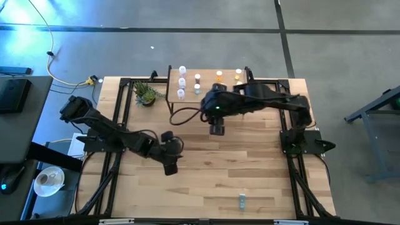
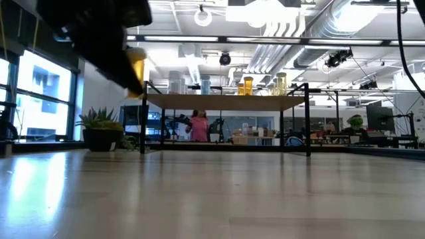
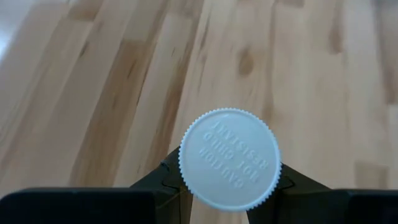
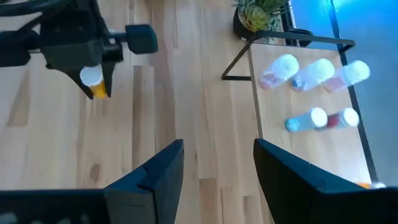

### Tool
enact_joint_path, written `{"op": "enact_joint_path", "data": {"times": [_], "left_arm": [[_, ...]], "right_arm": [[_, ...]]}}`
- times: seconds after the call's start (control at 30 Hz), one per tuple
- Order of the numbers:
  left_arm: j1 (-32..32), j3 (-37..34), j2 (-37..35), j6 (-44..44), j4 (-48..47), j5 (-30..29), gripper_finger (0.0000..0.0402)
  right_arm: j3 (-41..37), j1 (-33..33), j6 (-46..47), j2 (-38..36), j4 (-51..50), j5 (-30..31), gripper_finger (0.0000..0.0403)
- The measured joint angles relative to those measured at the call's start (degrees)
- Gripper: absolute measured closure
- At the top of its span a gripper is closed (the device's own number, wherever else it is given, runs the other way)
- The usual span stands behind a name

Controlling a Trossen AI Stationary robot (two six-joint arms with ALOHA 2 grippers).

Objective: Pick and place medicine bottles onto shelf by color
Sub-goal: Put the orange pill bottle on the shelf aligned with the orange pill bottles

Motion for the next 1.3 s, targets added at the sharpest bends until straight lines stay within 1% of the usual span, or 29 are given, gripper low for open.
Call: {"op": "enact_joint_path", "data": {"times": [0.1,0.27,0.37,0.47,0.57,0.67,0.73,0.83,1.0,1.07,1.3], "left_arm": [[1.85,0.00,0.00,3.44,4.21,2.63,0.0310],[4.59,0.00,0.00,8.17,9.42,6.87,0.0310],[5.80,0.00,0.00,10.02,10.69,7.57,0.0310],[6.71,0.00,0.00,11.42,10.89,7.57,0.0310],[7.40,0.00,0.00,11.60,10.85,7.59,0.0310],[7.67,0.00,0.00,11.60,10.58,7.57,0.0310],[7.65,0.00,0.00,12.04,10.48,7.60,0.0310],[7.65,0.00,0.00,13.22,10.48,8.31,0.0310],[7.67,0.00,0.00,14.08,10.48,8.80,0.0310],[7.69,0.00,0.00,15.01,10.48,8.78,0.0310],[7.79,0.00,0.00,18.43,10.48,8.78,0.0310]], "right_arm": [[-0.06,1.09,1.92,-1.91,-2.62,1.88,0.0217],[-0.06,3.54,5.45,-3.24,-8.72,8.62,0.0217],[-0.16,5.13,7.53,-3.25,-11.79,10.42,0.0217],[-3.14,6.50,7.36,-3.89,-10.82,11.61,0.0217],[-9.43,7.19,8.94,-5.00,-10.05,13.36,0.0217],[-18.26,7.17,12.16,-7.15,-8.99,15.14,0.0217],[-24.87,7.13,13.97,-8.81,-6.30,15.32,0.0217],[-33.85,7.19,15.98,-11.57,-0.52,14.46,0.0217],[-46.48,7.32,17.81,-16.44,10.16,9.75,0.0217],[-51.03,7.41,18.23,-18.72,14.77,8.85,0.0217],[-64.52,7.41,22.24,-25.46,28.39,8.66,0.0217]]}}
